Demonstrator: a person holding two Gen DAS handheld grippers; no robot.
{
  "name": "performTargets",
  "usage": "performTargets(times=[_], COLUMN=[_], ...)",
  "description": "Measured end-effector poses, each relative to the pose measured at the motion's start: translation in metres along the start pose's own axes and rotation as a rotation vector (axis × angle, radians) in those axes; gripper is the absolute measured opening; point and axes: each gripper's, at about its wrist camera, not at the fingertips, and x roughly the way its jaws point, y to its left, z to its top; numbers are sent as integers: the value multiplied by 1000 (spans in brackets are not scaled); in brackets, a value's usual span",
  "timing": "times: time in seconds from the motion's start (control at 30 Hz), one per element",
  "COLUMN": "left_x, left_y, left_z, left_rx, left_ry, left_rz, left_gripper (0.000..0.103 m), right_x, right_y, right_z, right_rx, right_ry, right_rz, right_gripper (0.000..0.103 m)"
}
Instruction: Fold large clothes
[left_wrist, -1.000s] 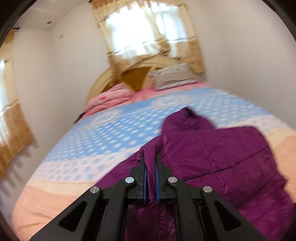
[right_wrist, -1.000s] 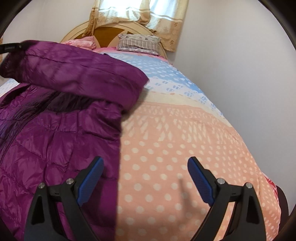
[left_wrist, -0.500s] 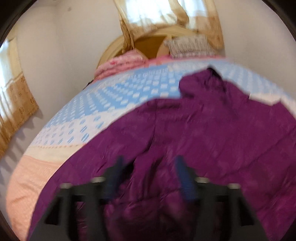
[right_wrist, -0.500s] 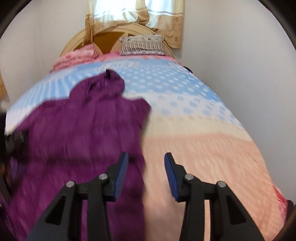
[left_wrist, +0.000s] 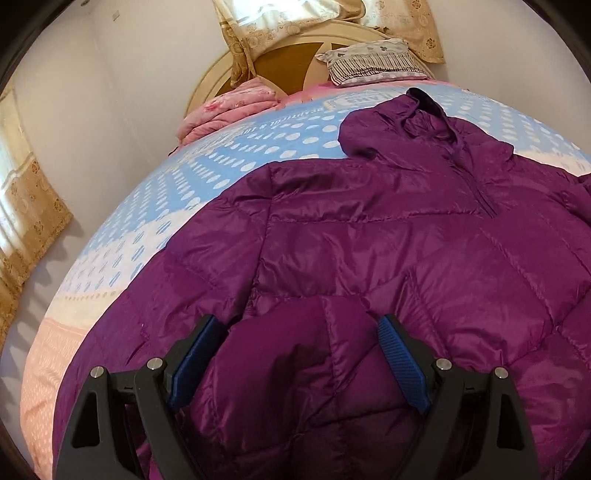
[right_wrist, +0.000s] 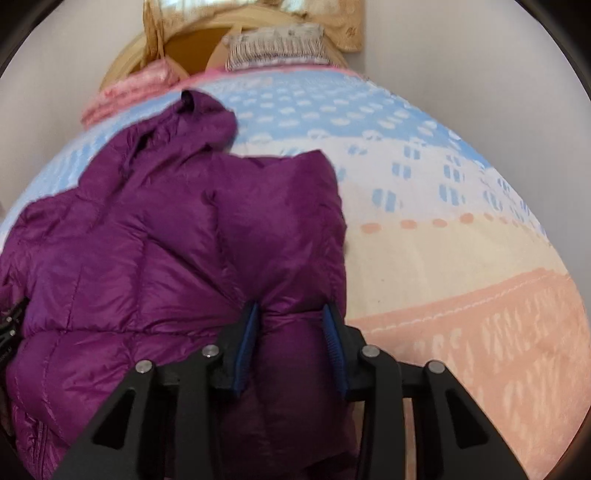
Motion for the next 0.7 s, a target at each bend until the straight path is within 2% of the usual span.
performTargets(times=[0.2,0.3,0.37,0.43,0.5,0.6,0.7], left_x=[-8,-50,-65,-64,-51,-29,-20], left_y=[11,31,32,21,1,-12,-8], left_z=[5,5,3,1,-5,-14,-16], left_rx=[-28,-72,-85,-65,-9,29,0], left_ry=[13,-100,-132,-109,-74,-5,21], left_rz=[-11,-45,-86,-116,-83,-54,-75], left_gripper=[88,88,90,91,91,91,94], right_x=[-6,-40,-65,-74,-65,-40,-36], right_y=[7,10,20,39,56,71,69], right_z=[5,10,6,-1,-10,-32,-37], right_rx=[-44,-34,-56,-107,-162,-211,-210], right_ry=[15,-42,-85,-89,-46,6,-3], right_rz=[-53,-56,-18,54,87,54,55], right_gripper=[39,44,55,56,56,56,56])
